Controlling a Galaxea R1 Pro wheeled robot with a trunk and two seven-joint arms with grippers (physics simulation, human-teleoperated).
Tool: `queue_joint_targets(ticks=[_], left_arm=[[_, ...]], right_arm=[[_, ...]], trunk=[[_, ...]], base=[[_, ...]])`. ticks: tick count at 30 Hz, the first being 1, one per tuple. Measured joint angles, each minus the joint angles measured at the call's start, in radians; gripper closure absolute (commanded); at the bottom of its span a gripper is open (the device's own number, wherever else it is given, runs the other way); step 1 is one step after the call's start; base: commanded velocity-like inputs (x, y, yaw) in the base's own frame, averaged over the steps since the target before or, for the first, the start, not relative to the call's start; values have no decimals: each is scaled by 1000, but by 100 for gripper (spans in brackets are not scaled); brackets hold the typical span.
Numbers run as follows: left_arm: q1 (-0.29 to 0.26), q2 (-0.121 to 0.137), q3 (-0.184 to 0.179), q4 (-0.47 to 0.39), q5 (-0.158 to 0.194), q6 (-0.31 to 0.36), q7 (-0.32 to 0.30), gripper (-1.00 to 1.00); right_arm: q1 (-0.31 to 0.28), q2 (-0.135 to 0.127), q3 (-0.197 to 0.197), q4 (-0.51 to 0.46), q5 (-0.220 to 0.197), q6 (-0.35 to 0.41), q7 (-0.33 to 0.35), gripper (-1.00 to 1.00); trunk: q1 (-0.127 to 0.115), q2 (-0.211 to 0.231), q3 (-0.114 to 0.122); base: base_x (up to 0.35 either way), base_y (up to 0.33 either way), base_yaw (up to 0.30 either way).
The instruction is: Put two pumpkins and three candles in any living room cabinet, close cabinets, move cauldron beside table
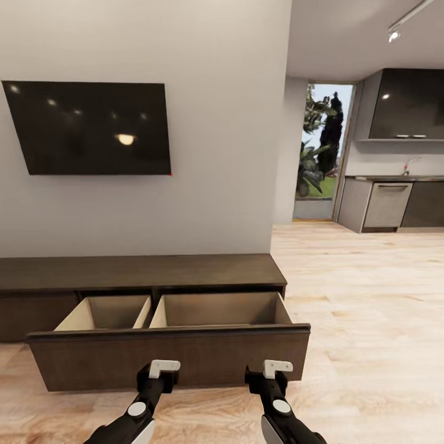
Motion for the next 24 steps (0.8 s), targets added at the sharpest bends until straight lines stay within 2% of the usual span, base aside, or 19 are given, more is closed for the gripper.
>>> queue_joint_targets(ticks=[3,6,15,24], left_arm=[[0,0,0,0,0,0,-1,-100],[0,0,0,0,0,0,-1,-100],[0,-1,1,0,-1,0,-1,-100],[0,-1,-1,1,0,3,-20,-100]], right_arm=[[0,0,0,0,0,0,0,-100],[0,0,0,0,0,0,0,-100],[0,0,0,-1,0,0,0,-100],[0,0,0,0,-1,0,0,-100]], trunk=[[12,-21,-9],[13,-22,-21],[13,-22,-21],[12,-22,-21]], base=[[0,0,0],[0,0,0],[3,0,0],[237,0,0]])
